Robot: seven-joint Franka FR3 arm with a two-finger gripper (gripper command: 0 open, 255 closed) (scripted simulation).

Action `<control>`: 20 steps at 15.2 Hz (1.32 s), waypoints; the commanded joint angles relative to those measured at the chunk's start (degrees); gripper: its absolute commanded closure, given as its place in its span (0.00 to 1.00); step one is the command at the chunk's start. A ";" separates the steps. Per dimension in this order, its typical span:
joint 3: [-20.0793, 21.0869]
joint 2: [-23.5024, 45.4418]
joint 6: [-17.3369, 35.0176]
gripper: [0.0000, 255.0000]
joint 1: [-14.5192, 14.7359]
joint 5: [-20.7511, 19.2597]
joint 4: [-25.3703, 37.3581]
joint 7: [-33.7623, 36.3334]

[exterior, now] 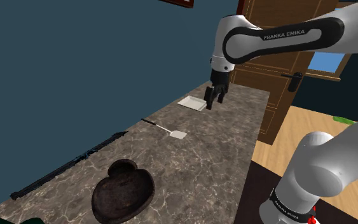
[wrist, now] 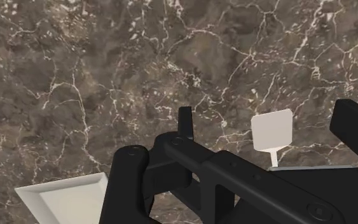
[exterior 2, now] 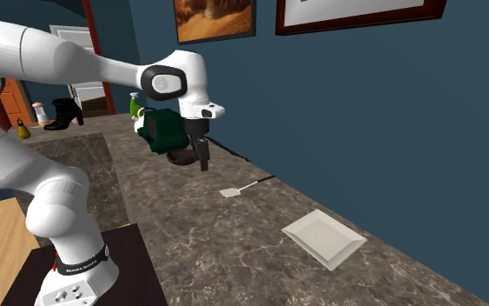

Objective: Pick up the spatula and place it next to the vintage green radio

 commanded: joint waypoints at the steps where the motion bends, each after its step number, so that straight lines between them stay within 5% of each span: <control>1: 0.09 4.23 3.43 0.00 0.60 0.38 1.14 -0.35; 11: 1.35 24.84 15.58 0.00 3.19 2.43 10.86 -2.08; 20: 3.07 43.62 20.94 0.00 4.87 3.50 25.45 -3.56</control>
